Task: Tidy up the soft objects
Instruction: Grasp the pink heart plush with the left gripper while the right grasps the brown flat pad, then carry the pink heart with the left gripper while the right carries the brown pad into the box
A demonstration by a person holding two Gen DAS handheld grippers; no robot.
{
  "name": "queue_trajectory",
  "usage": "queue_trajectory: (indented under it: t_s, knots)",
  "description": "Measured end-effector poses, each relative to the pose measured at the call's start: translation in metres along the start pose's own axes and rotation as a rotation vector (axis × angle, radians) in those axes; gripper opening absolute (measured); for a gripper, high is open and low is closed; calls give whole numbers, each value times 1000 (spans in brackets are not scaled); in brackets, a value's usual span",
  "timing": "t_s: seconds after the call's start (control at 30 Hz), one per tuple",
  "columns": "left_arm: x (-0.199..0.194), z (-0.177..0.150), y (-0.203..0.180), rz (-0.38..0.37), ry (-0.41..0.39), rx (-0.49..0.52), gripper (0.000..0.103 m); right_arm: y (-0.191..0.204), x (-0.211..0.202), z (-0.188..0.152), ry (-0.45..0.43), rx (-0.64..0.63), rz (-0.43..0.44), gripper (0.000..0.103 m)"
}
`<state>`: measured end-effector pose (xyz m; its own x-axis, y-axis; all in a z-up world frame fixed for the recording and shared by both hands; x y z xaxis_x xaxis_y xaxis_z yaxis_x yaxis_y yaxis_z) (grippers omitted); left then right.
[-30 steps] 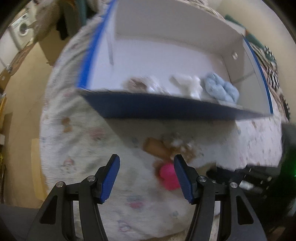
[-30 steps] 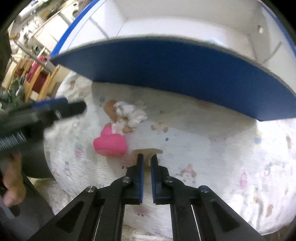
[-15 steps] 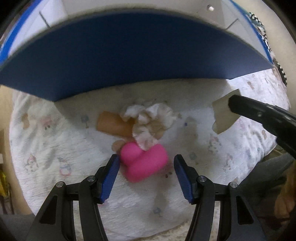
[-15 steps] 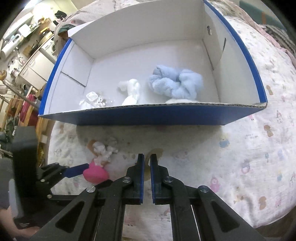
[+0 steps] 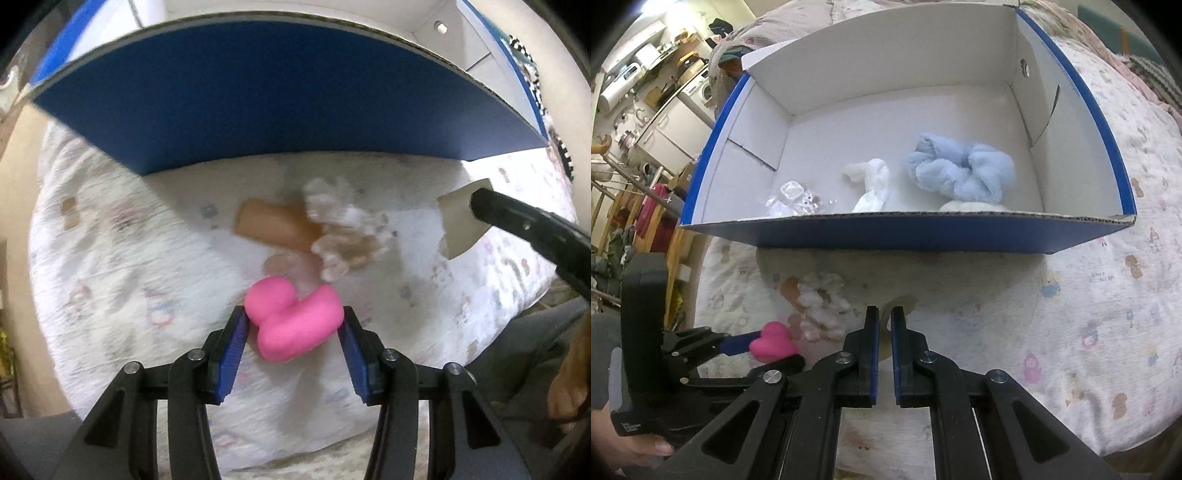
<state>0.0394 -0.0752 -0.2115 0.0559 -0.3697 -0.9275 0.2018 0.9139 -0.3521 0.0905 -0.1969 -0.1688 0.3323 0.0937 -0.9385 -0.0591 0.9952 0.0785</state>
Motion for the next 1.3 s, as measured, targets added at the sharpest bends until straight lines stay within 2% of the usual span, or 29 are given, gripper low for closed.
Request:
queue_trajectory:
  t_s: [0.2,0.37,0.5,0.63,0.83,0.93,1.13,1.3]
  knots:
    - [-23,-3,33,88,-57,-43,46,3,-3,-5,3,-5,14,8]
    - [-58,3,55,184,-182,-71,46,10,-11,-7,-15,-8,36,8]
    - [-86,9,47,200,-302,-74,46,20,-35,-2,-100,-20,101,8]
    - [-108,19,29,289,-431,-44,46,21,-58,6,-188,-13,139,8]
    - [-137,26,20,288,-534,-36,46,16,-91,23,-308,-7,121,8]
    - [-149,33,14,277,-556,-34,46,13,-103,31,-351,-17,77,8]
    - [-173,63,4,270,-579,-7,46,14,-118,55,-387,-7,95,8]
    - [-182,89,0,265,-590,0,46,14,-120,73,-412,-22,76,8]
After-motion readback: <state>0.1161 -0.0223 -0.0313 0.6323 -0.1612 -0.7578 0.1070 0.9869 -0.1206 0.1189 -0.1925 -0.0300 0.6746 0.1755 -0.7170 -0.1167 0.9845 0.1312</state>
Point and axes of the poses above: each gripper's, at about its wrist camera, not at the fingertips, and x roughly the way its jaws point, y to its left, z to its top, the point moved 8 cm from there along x, roughly the way its jaws point, and after that the axes turned 11 degrees about -z, right-handed, at the moved point
